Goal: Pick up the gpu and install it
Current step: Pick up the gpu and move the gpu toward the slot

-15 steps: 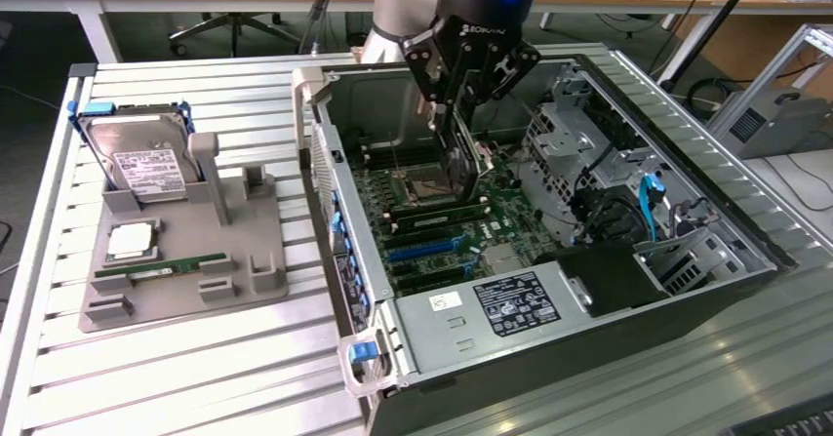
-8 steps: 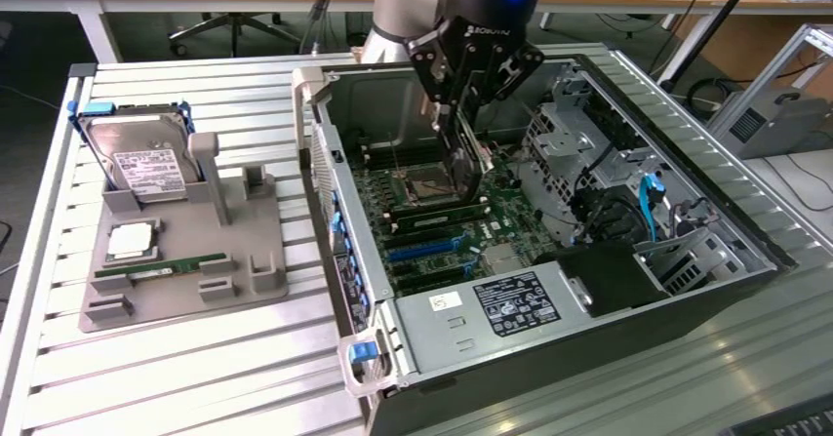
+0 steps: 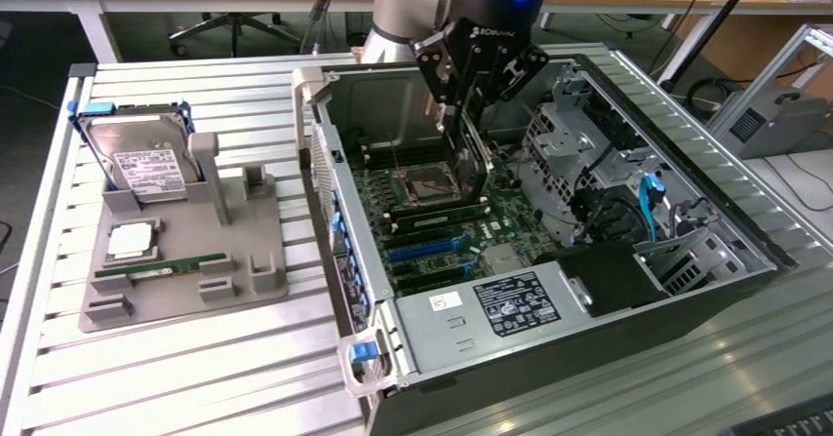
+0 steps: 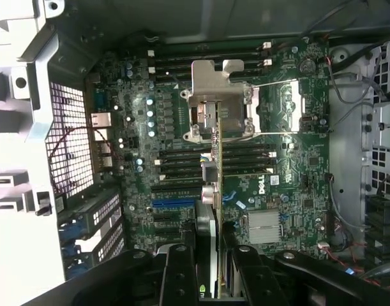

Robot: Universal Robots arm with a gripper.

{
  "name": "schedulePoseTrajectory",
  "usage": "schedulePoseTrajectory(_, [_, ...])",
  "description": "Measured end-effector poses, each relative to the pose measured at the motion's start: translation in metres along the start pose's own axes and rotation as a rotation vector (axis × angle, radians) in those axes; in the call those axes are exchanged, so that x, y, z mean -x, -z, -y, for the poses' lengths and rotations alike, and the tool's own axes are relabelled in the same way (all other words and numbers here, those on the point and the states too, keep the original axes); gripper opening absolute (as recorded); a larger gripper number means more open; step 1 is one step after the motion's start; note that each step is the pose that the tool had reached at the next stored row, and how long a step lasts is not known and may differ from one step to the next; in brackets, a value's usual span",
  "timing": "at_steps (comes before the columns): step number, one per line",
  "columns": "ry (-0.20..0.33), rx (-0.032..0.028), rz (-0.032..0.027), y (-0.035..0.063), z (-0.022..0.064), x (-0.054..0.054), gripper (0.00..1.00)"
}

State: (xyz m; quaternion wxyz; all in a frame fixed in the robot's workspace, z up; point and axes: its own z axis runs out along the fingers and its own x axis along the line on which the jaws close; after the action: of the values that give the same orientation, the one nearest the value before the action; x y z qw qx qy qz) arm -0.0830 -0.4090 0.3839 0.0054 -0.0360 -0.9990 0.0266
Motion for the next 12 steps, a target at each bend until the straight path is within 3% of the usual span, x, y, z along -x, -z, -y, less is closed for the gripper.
schedulePoseTrajectory(12, [0.0, -0.0041, 0.0003, -0.0017, -0.0006, 0.0077, 0.27])
